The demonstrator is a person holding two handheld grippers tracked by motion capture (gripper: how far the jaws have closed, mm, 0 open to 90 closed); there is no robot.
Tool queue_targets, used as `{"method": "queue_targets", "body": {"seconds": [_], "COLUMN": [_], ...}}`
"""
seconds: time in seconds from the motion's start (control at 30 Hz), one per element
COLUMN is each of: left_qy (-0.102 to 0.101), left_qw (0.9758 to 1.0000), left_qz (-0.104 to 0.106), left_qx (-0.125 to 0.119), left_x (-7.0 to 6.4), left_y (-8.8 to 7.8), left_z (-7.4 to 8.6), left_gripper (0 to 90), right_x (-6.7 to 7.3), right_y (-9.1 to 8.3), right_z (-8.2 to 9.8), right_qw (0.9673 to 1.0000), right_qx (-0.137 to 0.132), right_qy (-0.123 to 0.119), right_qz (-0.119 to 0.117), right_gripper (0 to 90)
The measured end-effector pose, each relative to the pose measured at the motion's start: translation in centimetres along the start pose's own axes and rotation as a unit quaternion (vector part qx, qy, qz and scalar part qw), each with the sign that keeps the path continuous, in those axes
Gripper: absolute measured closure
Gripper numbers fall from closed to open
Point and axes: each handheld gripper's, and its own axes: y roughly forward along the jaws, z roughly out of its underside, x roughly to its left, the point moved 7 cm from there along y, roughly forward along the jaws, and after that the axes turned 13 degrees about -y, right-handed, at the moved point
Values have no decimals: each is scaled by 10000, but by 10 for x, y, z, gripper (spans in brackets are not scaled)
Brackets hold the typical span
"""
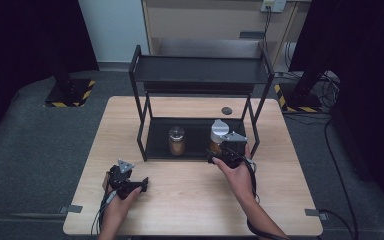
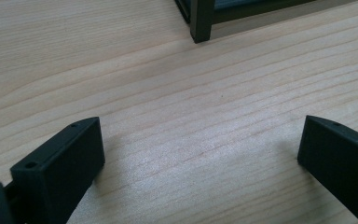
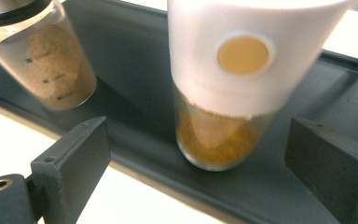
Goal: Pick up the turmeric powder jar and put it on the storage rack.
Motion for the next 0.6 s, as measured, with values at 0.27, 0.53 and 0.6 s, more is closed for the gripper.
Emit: {"method": "queue_targets", "body": {"seconds": [0.27,0.53,0.6], "left_qy": [-1,-1,-3], "left_qw": [10000,10000,10000], "left_qz": [0,0,-2], "left_qx": [0,0,-1], "left_x": [0,0,0], "left_y": [0,0,0], "left_z": [0,0,0], "left_gripper": [0,0,0], "right_x": [4,9,11], "right_y": [-19,-29,-31], "right_z": [15,33,38], "right_qw": [9998,9996,9994], "right_qx": [-73,9,29], "right_qy": [-139,-220,-265], "right_qz": [-130,-200,-221], "right_gripper": [83,83,83]}}
